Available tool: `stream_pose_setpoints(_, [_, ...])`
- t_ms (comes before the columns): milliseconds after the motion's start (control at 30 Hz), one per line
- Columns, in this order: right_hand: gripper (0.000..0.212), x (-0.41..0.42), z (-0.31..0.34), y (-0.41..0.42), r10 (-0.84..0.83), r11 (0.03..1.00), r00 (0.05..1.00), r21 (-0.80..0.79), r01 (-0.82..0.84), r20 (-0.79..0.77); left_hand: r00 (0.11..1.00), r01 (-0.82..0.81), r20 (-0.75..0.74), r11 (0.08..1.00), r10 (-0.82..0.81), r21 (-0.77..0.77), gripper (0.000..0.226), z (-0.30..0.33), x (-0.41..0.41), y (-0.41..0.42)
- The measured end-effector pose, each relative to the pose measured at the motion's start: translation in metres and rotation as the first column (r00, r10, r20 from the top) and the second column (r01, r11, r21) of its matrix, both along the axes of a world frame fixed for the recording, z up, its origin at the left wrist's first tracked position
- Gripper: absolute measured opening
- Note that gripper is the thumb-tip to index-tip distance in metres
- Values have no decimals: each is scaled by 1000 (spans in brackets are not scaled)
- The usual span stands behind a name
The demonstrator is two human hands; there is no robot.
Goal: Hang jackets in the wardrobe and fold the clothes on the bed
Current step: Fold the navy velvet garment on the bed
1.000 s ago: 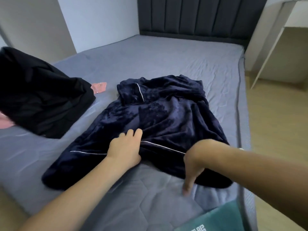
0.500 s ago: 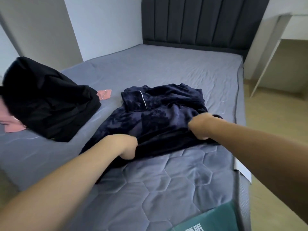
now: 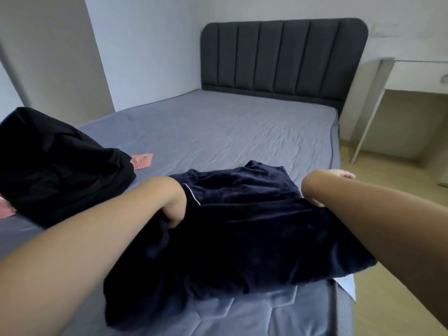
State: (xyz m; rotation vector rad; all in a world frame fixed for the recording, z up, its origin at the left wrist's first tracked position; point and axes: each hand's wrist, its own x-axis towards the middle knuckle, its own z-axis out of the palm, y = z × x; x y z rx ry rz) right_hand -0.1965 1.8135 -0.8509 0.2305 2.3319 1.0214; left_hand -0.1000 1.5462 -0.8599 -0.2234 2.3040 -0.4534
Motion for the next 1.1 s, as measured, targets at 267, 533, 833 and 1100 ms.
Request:
stream_pose_setpoints(267, [49, -94, 19, -31, 393, 820, 552, 8, -573, -735, 516, -143, -848, 964, -121, -225, 49, 9, -77, -41])
stream_pose_setpoints(533, [102, -142, -144, -18, -636, 393, 715, -919, -25, -291, 627, -265, -598, 859, 498, 438, 68, -129, -113, -40])
stream_pose_setpoints(833, [58, -212, -135, 7, -485, 499, 691, -819, -285, -536, 479, -47, -833, 955, 279, 293, 28, -121, -183, -39])
stream_pose_setpoints(1100, [51, -202, -185, 21, -494, 657, 722, -752, -55, -485, 511, 91, -838, 957, 193, 275, 30, -195, -189, -21])
